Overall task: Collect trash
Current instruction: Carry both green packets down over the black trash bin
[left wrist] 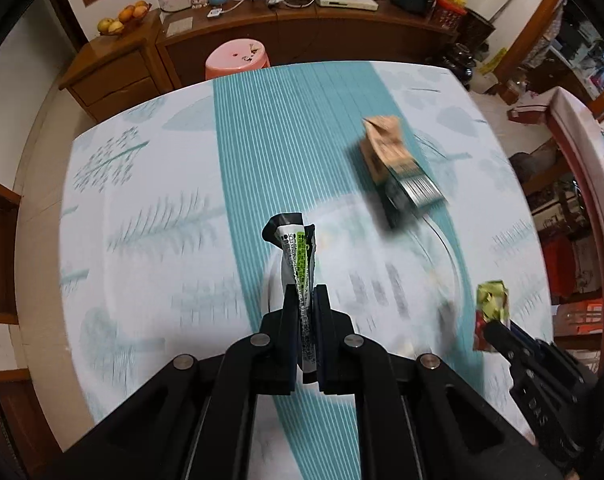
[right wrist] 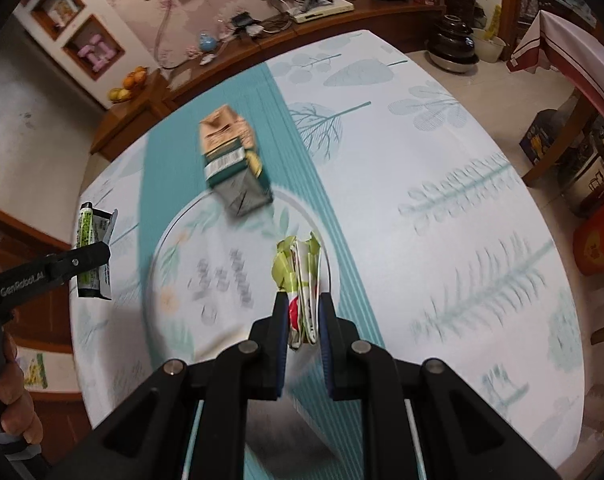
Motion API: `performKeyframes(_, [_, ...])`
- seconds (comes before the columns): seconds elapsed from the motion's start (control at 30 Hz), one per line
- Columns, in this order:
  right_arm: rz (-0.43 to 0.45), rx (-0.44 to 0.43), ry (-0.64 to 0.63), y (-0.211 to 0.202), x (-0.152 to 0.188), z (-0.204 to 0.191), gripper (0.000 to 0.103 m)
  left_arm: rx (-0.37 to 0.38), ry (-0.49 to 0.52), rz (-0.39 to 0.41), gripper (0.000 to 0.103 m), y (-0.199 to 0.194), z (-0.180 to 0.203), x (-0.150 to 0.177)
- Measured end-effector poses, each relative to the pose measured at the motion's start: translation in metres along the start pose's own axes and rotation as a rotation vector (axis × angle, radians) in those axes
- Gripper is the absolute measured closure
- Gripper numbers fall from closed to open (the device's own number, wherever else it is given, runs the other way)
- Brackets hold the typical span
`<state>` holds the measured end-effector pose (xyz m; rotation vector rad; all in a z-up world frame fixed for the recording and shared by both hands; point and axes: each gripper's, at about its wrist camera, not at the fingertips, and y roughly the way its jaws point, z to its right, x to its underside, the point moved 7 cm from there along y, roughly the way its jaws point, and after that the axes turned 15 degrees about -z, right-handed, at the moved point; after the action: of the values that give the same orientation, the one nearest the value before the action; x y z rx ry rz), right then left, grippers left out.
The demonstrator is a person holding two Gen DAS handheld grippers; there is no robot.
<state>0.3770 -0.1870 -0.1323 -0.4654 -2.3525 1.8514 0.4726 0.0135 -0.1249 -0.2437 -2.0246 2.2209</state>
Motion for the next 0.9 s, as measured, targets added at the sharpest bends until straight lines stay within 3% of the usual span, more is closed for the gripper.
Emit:
performKeyframes(0.2, [0.009,-0.065,-0.126,-0.036,0.075,0.011,0.089,-0.007,-0.028,0.064,0.098,-0.047,0.023,0.096])
performKeyframes(0.37, [0.016,-0.102,-0.249,-0.061,0.139,0.025,0.089,-0.001,-0.108,0.096,0.098,-0.066,0.051,0.189])
performKeyframes(0.67, [-0.036,-0.150,-0.382,-0.084,0.247,0.059,0.089,0.056,-0.167,0.034,0.098,-0.041,0.106,0.326])
performKeyframes(0.9, [-0.110,-0.155,-0.388,-0.072,0.310,0.079,0.089,0.050,-0.145,-0.017,0.098,-0.014,0.124,0.393])
